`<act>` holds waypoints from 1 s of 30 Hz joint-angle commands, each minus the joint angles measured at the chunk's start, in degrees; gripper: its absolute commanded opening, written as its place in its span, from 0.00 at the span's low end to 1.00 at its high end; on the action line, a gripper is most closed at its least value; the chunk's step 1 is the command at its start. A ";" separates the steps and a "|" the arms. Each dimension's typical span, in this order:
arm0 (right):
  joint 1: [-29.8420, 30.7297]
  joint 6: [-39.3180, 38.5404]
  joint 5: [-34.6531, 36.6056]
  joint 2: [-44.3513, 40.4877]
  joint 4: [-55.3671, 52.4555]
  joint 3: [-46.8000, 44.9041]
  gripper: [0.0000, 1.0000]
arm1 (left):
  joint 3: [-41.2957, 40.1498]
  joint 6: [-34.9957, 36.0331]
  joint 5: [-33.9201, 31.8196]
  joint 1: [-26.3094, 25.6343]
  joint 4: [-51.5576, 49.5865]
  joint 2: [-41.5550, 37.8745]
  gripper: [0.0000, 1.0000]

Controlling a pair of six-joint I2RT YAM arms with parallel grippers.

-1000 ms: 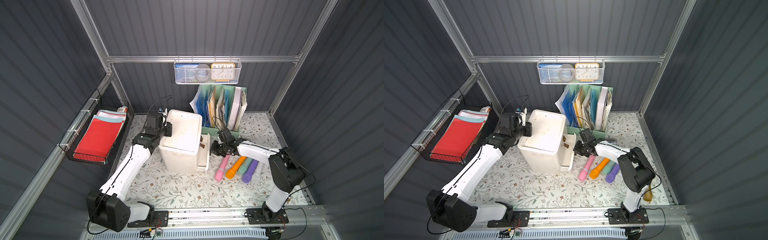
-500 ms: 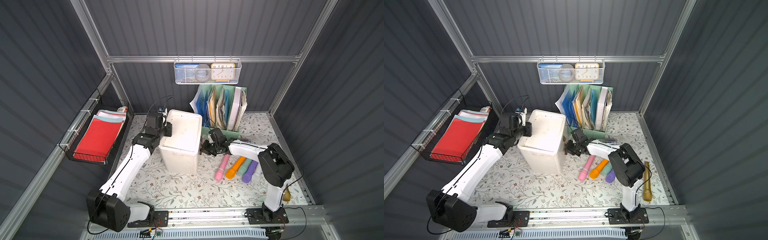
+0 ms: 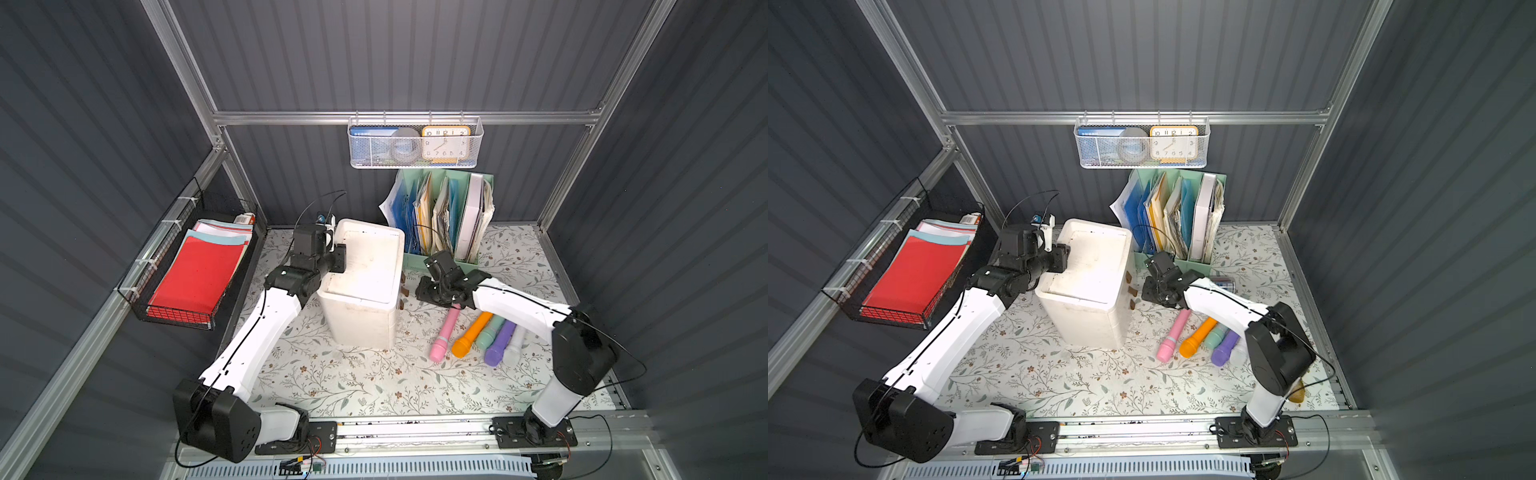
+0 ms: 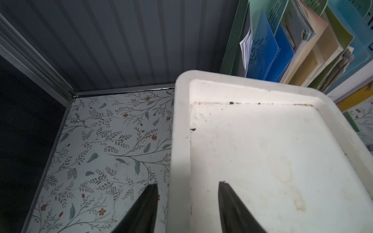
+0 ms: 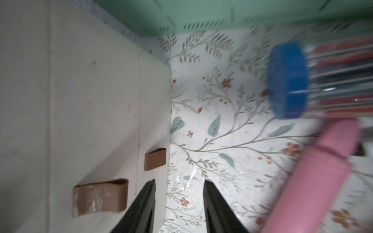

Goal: Take the microphone out of the drawer
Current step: Close the drawer in the storage box, then reset both arms

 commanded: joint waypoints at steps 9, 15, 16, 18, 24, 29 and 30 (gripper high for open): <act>-6.54 -16.39 39.82 -16.70 -6.21 -12.67 0.58 | 12.37 -2.64 -10.45 0.05 -10.03 -3.40 0.99; -17.38 -19.51 36.51 -24.30 3.95 -26.22 0.58 | 0.80 -4.58 -14.75 8.70 -3.97 -13.47 0.99; -18.27 -20.88 37.10 -26.76 6.84 -28.72 0.58 | -3.72 -4.58 -15.22 9.77 -2.51 -15.23 0.99; -20.05 -23.47 36.50 -28.51 11.39 -32.79 0.58 | -11.63 -3.87 -17.10 10.35 1.47 -18.22 0.99; -25.36 -29.11 28.53 -29.15 31.58 -45.55 0.58 | -32.94 0.96 -15.65 11.47 16.84 -23.58 0.99; -27.50 -36.12 22.90 -28.06 49.82 -50.55 0.59 | -43.51 6.29 -9.32 16.02 31.50 -16.32 0.99; -28.03 -36.71 21.45 -26.79 55.29 -51.88 0.59 | -45.65 5.46 -8.10 17.21 35.55 -14.55 0.99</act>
